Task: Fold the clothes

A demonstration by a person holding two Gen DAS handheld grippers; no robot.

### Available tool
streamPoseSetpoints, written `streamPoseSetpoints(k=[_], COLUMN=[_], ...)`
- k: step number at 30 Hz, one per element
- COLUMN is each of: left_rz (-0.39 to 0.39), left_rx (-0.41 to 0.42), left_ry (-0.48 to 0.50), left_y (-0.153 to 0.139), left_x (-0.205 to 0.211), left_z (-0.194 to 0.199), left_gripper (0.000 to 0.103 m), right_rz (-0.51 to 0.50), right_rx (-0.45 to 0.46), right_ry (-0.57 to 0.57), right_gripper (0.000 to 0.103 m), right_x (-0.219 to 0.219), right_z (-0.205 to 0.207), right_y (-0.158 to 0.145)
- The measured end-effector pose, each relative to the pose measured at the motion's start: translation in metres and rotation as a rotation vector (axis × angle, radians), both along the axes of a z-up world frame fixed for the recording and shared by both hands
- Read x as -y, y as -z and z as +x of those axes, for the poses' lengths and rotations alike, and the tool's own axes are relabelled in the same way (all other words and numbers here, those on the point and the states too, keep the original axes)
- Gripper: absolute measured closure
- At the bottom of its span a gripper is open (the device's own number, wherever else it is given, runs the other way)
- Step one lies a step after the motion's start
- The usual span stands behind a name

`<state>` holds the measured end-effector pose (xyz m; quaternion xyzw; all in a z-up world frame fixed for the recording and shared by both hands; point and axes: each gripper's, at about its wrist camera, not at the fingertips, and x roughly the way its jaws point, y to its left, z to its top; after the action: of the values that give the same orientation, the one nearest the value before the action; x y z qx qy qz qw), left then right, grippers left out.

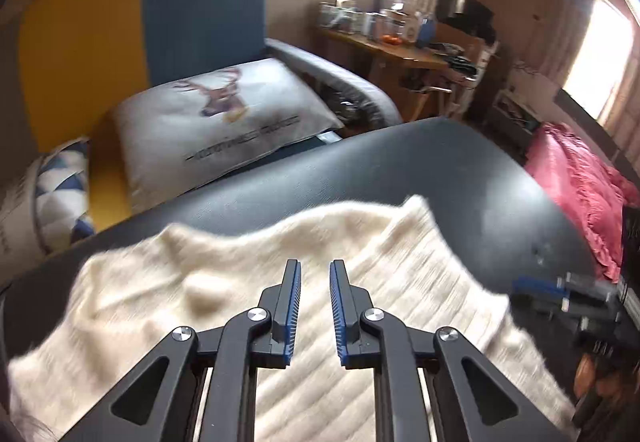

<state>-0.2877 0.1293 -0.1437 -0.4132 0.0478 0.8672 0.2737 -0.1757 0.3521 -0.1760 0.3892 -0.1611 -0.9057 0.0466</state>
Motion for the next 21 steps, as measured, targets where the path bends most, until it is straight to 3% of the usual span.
streamPoseSetpoints(k=[5,9,12,17,21], left_rz=[-0.054,-0.046,-0.040,-0.029,-0.010], left_rx=[-0.011,-0.009,-0.007,-0.004,0.017], left_ry=[-0.127,-0.187,-0.233,-0.308,-0.366], left_y=[0.008,0.010,0.011,0.012,0.015], left_x=[0.049,0.068,0.083,0.107,0.128], left_z=[0.029,0.036,0.041,0.050,0.056], left_gripper=[0.089,0.089,0.087,0.087,0.087], right_rz=[0.095,0.185,0.233,0.245,0.229], right_rx=[0.011,0.096,0.082,0.104,0.075], right_ry=[-0.075,-0.124,-0.124,-0.119,-0.145], right_gripper=[0.076,0.076,0.075,0.075,0.064], right_x=[0.032,0.056,0.063,0.063,0.078], right_z=[-0.043,-0.066,-0.065,-0.063,-0.055], right_y=[-0.003,0.025,0.036,0.030,0.013])
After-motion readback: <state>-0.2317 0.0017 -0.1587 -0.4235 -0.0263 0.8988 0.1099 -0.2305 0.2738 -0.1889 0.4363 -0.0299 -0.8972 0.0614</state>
